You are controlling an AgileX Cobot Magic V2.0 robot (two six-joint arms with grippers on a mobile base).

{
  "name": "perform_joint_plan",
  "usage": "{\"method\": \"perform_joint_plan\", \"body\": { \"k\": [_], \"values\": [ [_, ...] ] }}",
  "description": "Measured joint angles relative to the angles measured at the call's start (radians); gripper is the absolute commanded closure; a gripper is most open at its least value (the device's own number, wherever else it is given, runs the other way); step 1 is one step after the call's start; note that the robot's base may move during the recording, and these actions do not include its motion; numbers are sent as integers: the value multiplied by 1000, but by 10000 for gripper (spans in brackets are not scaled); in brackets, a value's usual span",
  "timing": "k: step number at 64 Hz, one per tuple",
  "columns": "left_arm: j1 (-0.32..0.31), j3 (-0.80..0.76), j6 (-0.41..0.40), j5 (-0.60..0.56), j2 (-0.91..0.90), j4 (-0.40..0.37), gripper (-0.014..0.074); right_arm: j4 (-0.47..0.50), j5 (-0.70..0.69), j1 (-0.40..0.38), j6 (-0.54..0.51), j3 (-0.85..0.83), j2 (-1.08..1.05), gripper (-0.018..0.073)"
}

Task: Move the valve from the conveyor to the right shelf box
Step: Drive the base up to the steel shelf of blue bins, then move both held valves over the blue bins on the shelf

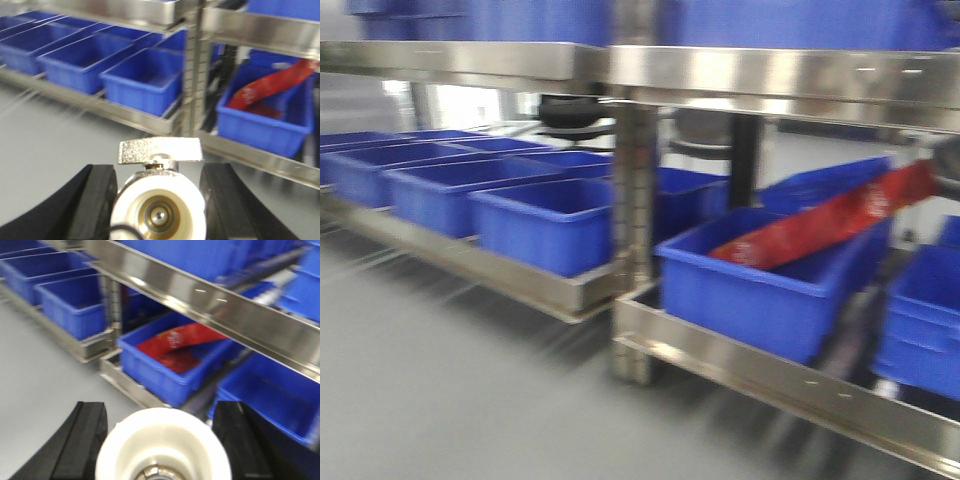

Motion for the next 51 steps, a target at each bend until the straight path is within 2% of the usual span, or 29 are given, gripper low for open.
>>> {"method": "perform_joint_plan", "body": {
  "k": [51],
  "values": [
    [0, 0, 0, -3, 0, -4, 708, 0, 0, 0, 0, 0, 0, 713]
  ]
}}
